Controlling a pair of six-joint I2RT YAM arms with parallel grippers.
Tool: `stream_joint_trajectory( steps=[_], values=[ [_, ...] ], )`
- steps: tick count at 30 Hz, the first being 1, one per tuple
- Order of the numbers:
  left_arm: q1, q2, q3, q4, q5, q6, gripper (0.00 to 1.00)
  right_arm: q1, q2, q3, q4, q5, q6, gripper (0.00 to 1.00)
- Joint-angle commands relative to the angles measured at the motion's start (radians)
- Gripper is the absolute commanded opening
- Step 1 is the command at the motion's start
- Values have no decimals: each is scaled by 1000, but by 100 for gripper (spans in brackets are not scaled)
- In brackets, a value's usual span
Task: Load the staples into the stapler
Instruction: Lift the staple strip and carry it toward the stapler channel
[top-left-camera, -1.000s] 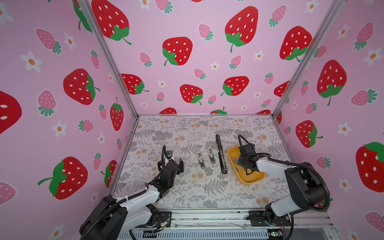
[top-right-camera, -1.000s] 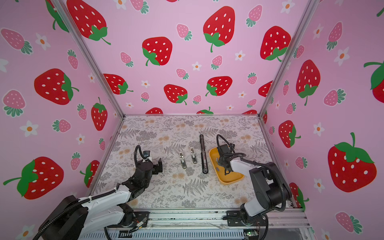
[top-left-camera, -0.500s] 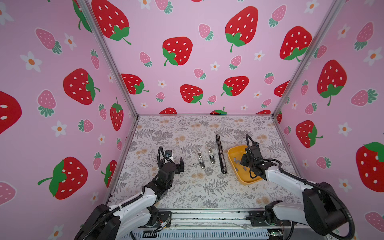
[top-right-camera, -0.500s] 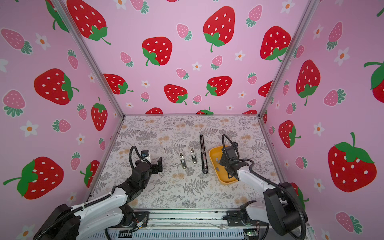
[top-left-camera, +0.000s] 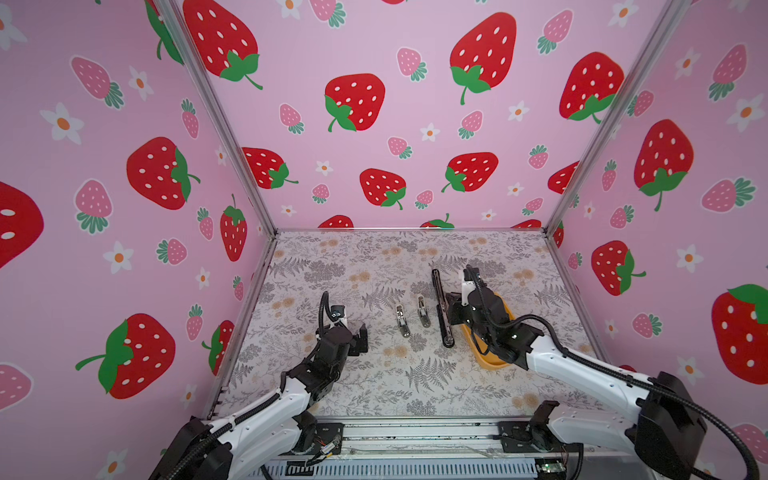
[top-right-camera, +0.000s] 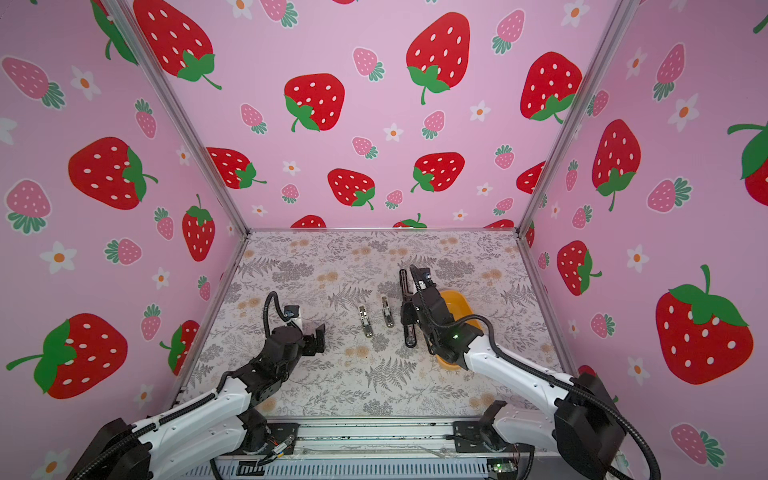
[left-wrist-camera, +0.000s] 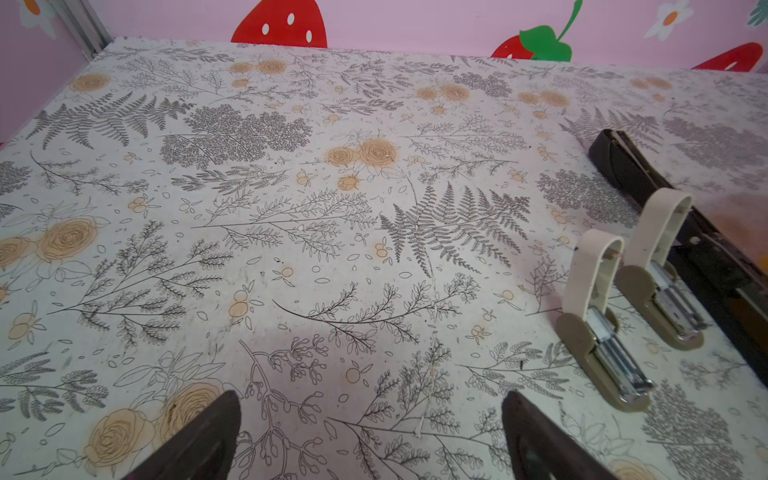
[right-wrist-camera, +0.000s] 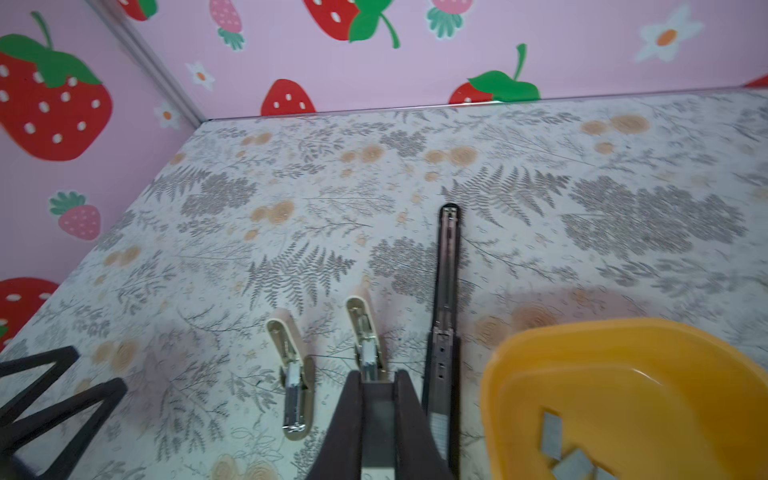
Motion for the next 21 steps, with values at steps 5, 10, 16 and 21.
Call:
stream_joint_trajectory(
  steps=[5, 10, 16, 21],
  values=[
    [-1, -79, -48, 38, 57, -9, 99, 192, 221, 76, 148, 35, -106, 6],
    [-2, -109, -64, 48, 81, 0, 99, 216, 319, 96, 169, 34, -102, 6],
    [-2, -113, -74, 67, 103, 8, 99, 216, 384, 82, 215, 60, -88, 6],
    [-2, -89, -61, 58, 97, 8, 99, 216, 448, 123, 196, 86, -61, 6]
  ],
)
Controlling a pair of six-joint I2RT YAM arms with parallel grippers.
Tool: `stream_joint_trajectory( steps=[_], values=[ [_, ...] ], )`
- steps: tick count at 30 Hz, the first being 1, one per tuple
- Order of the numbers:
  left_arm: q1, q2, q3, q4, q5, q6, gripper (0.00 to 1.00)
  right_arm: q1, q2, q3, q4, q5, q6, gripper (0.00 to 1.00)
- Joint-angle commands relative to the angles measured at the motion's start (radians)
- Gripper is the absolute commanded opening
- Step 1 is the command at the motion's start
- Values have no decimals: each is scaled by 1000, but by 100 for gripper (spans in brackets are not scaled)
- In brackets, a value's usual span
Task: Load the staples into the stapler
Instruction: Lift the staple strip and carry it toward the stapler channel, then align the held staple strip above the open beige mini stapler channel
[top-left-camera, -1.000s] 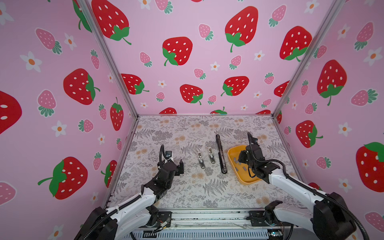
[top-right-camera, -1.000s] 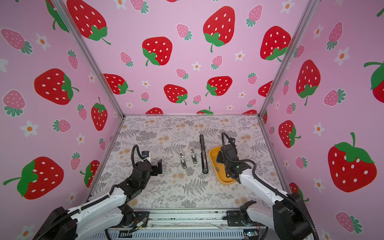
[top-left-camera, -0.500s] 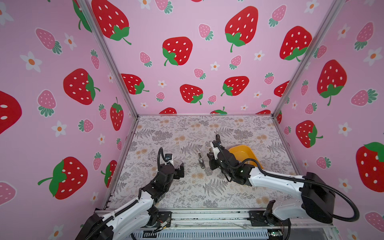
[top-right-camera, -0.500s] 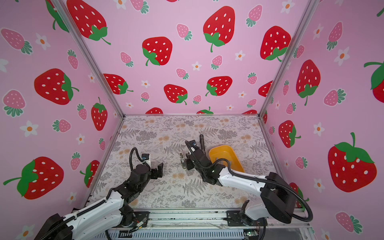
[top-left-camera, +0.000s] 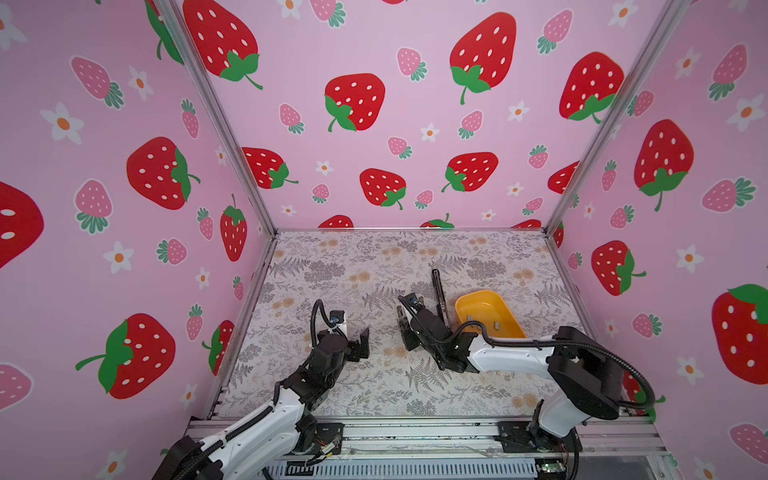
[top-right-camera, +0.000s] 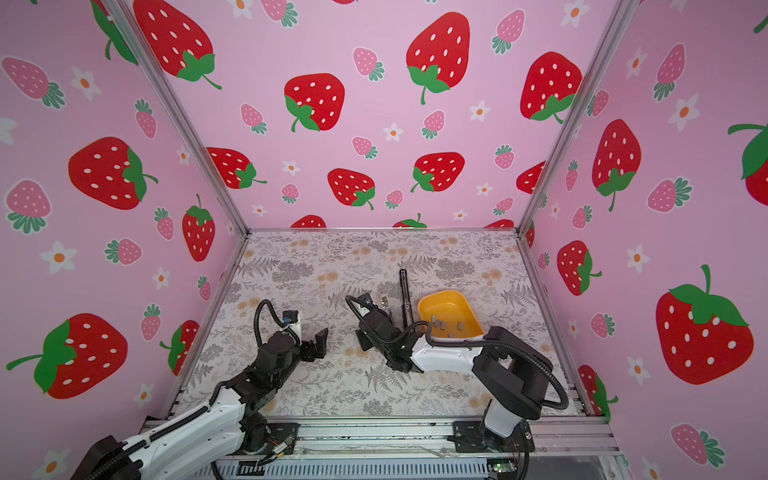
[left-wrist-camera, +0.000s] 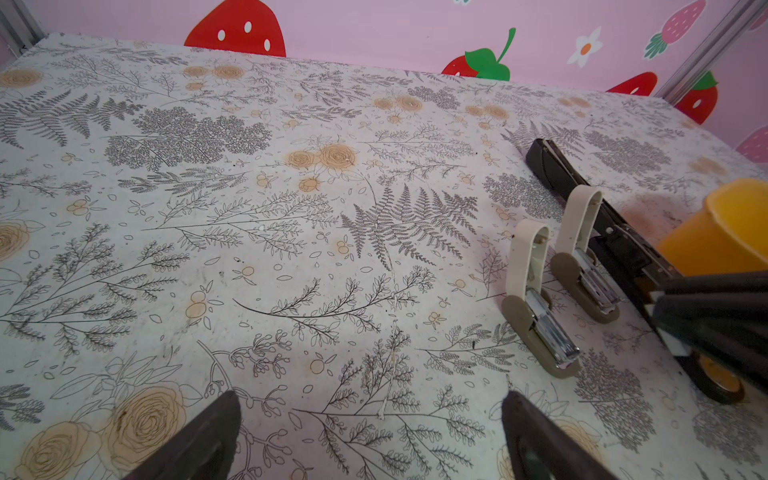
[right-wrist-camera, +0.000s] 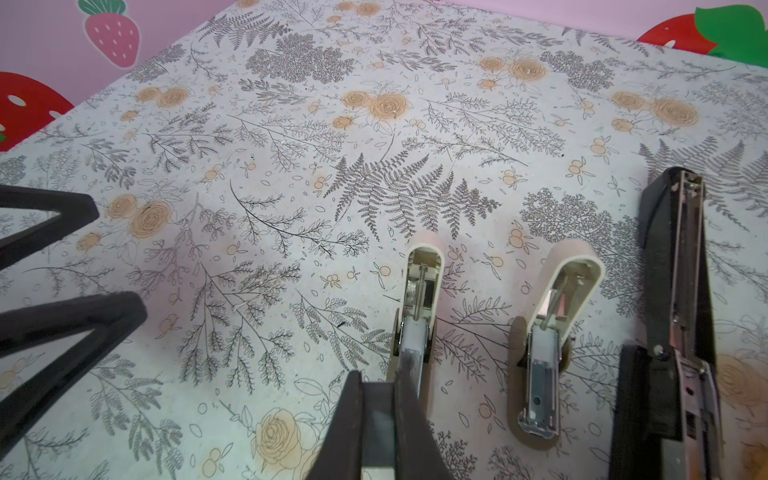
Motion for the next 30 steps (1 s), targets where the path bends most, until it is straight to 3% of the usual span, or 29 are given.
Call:
stream_joint_trajectory(
  steps=[1, 12, 30],
  values=[
    [-2, 11, 10, 18, 9, 3, 99, 0, 46, 38, 16, 64, 20, 6],
    [-3, 15, 9, 31, 14, 10, 99, -46, 150, 81, 21, 43, 10, 6],
    [-2, 16, 3, 50, -10, 12, 99, -24, 144, 67, 29, 49, 35, 5]
  ],
)
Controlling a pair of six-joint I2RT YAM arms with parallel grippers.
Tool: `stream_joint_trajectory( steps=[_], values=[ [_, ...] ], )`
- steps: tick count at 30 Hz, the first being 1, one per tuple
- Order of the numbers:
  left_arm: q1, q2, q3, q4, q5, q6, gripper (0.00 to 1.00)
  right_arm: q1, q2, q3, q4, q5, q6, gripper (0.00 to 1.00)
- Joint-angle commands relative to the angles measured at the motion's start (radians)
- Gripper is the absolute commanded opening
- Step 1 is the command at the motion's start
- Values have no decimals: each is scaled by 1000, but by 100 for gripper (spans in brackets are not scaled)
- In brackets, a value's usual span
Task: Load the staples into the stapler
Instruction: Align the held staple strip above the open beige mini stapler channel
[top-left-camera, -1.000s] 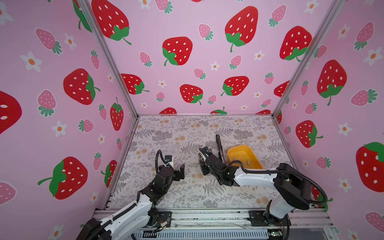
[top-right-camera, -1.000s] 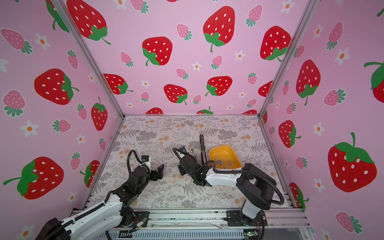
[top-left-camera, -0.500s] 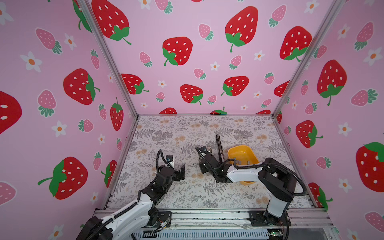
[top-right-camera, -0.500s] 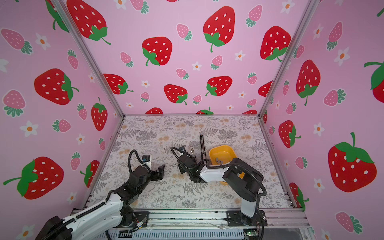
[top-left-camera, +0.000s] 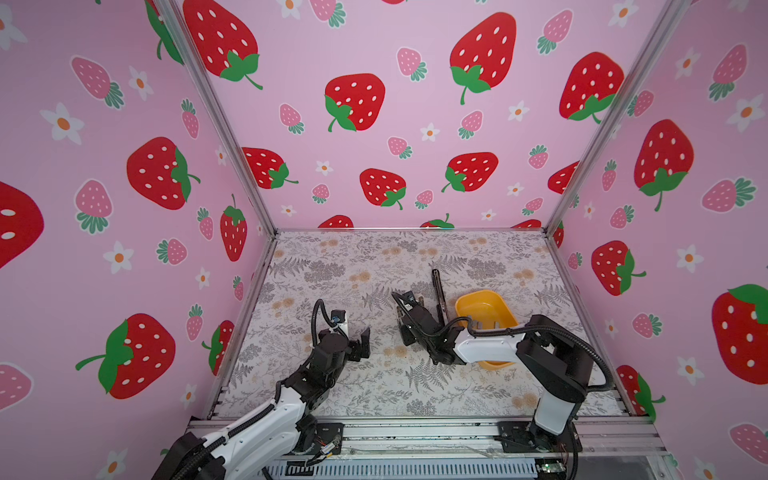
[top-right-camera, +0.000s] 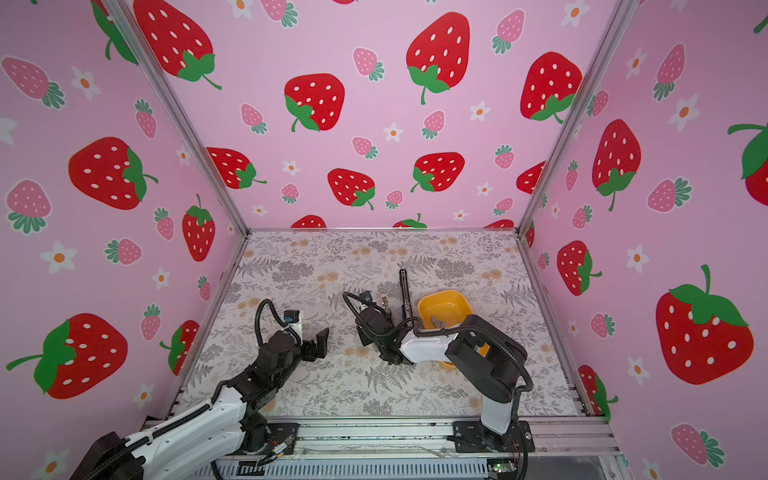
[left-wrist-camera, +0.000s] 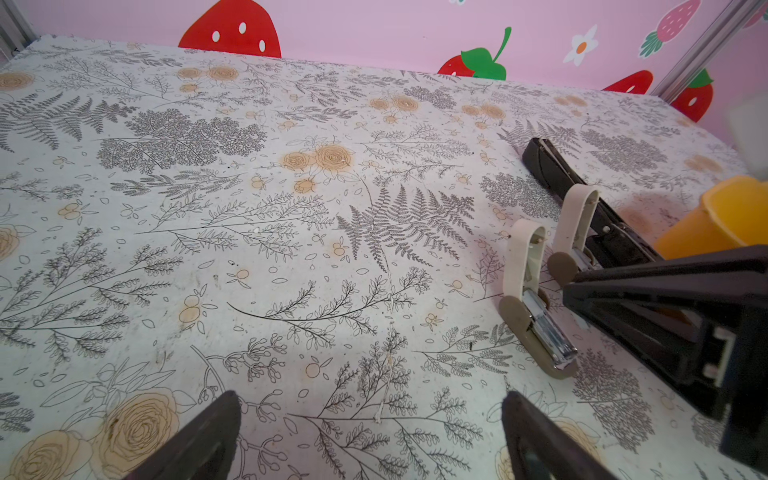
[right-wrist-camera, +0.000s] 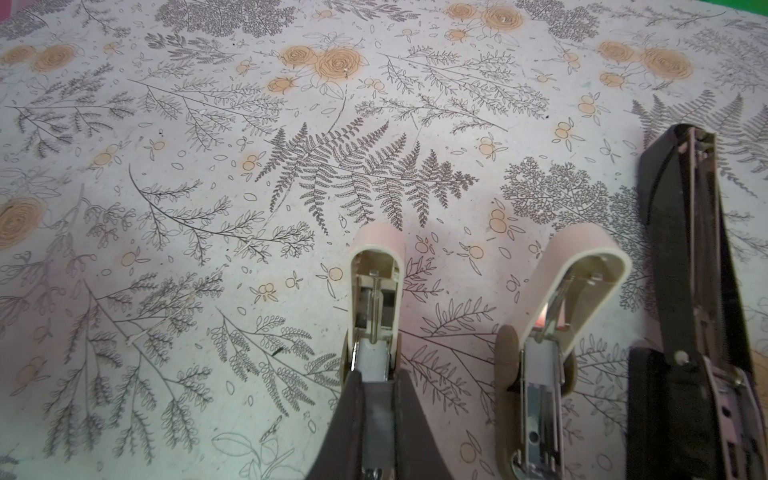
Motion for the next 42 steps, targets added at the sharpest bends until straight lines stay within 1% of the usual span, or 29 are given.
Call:
stream_joint_trajectory(
  steps=[1, 28, 42],
  values=[
    [-3, 2, 4, 24, -17, 4, 99, 14, 0, 7, 22, 19, 19, 5],
    [-3, 5, 3, 29, -17, 6, 99, 17, 51, 19, 29, -5, 43, 5],
    [-3, 10, 3, 30, -15, 6, 99, 15, 69, 26, 25, 7, 47, 5]
  ],
)
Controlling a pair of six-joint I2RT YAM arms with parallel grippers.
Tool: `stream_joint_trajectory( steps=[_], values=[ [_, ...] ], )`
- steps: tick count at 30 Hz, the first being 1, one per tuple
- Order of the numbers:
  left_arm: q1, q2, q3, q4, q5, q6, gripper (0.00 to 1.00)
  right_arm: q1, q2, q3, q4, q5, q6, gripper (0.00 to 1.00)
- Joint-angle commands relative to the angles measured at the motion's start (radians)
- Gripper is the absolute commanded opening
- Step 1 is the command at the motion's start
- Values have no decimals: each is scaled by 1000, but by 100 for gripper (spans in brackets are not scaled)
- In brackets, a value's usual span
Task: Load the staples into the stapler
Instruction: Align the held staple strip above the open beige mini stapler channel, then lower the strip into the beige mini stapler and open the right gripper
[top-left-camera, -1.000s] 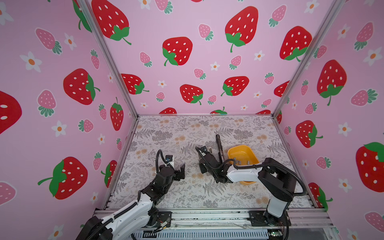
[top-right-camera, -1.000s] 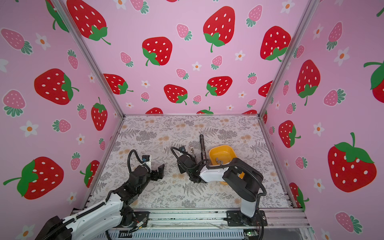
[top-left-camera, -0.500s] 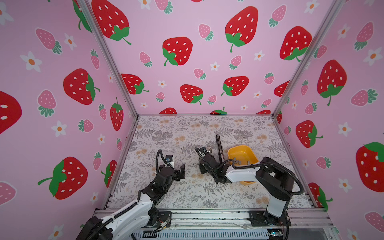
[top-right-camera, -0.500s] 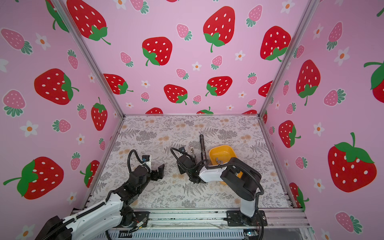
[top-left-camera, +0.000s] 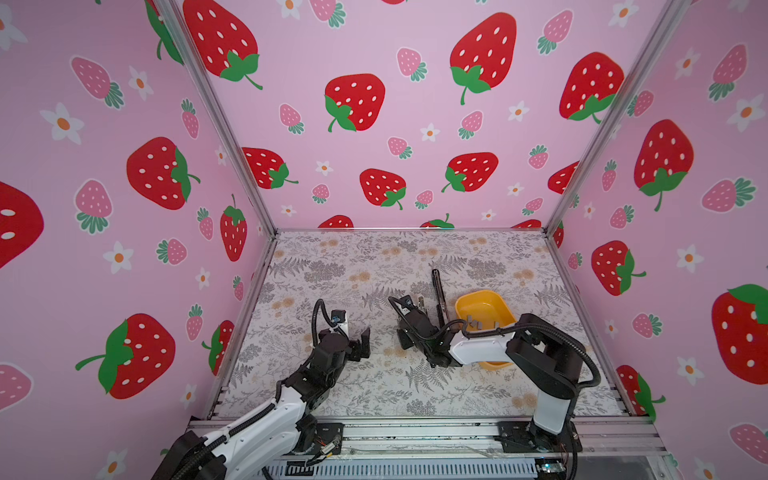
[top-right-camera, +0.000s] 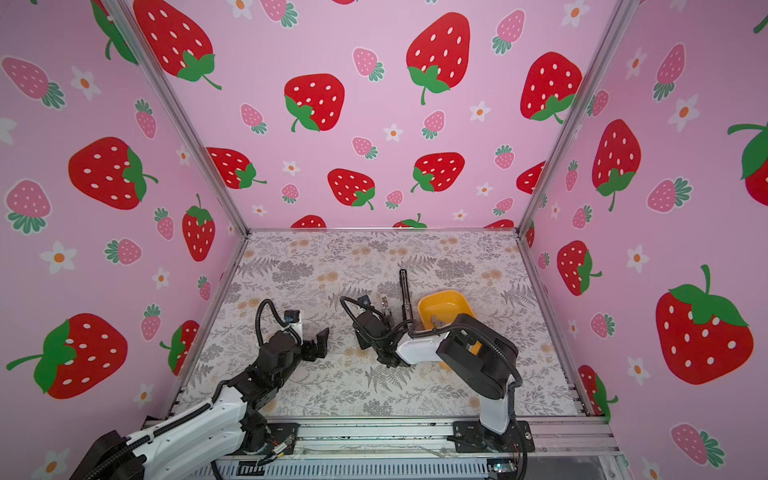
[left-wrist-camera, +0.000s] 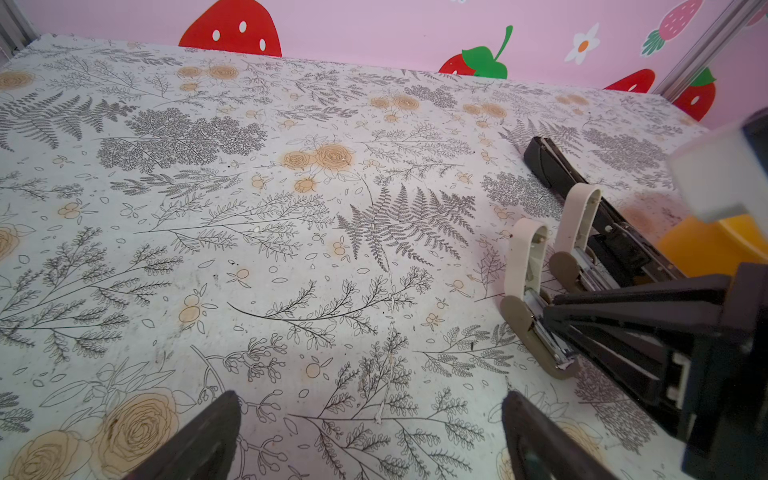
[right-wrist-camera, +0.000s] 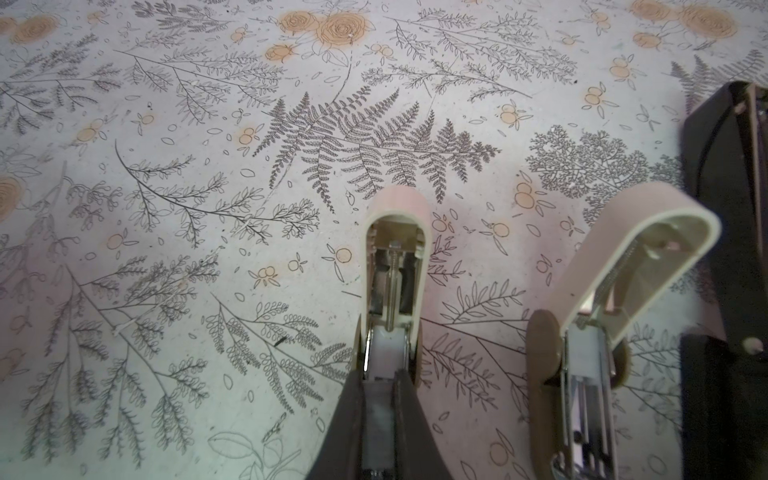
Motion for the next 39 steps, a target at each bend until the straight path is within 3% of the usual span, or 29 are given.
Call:
stream_joint_trajectory(
  steps=[1, 39],
  values=[
    [-3, 2, 4, 24, -15, 6, 99, 5, 14, 21, 7, 9, 11, 5],
    [-3, -1, 4, 24, -13, 7, 99, 13, 7, -36, 19, 11, 46, 3]
  ],
)
